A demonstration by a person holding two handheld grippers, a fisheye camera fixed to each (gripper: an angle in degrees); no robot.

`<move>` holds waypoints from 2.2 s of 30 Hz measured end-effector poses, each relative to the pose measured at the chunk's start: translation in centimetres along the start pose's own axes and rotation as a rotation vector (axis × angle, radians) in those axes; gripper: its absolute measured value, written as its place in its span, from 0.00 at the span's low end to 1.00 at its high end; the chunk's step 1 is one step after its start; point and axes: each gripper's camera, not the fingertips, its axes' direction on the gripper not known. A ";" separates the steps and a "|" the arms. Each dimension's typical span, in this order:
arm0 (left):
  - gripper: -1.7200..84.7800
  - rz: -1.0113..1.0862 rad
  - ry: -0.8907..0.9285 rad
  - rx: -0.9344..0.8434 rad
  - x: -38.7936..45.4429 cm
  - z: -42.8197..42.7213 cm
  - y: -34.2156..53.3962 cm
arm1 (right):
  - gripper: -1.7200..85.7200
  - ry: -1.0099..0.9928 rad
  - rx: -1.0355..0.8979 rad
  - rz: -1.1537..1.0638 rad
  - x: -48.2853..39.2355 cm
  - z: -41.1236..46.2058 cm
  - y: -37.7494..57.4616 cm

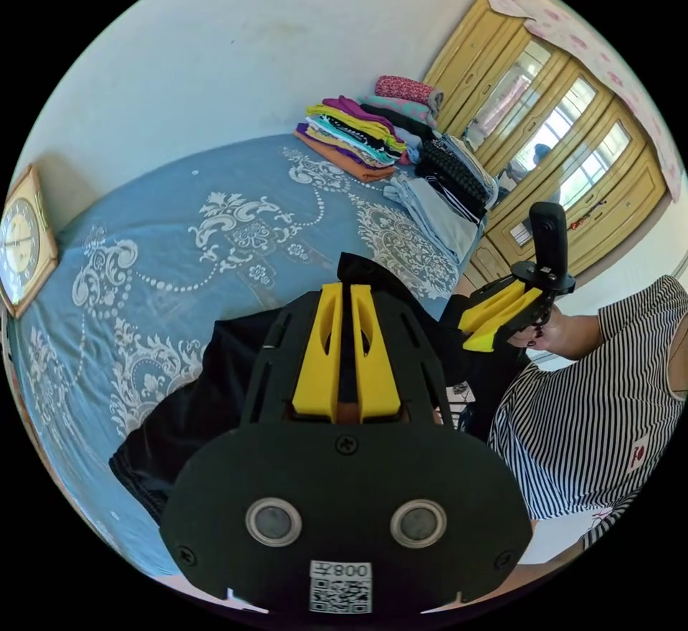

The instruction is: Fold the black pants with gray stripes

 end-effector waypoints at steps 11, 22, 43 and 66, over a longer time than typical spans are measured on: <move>0.05 -0.201 0.056 -0.052 -8.5 -5.9 4.6 | 0.05 0.025 -0.207 0.058 0.9 13.6 -7.5; 0.09 -0.489 0.061 -0.029 -15.6 -12.8 10.7 | 0.06 -0.007 -0.444 0.103 3.1 26.1 -13.4; 0.06 -0.542 0.032 -0.006 -18.7 -17.6 14.7 | 0.03 0.275 -0.303 0.107 8.9 23.2 -20.1; 0.02 -0.497 -0.079 -0.107 -13.7 -11.6 21.3 | 0.02 0.277 -0.237 0.291 18.3 20.9 -19.5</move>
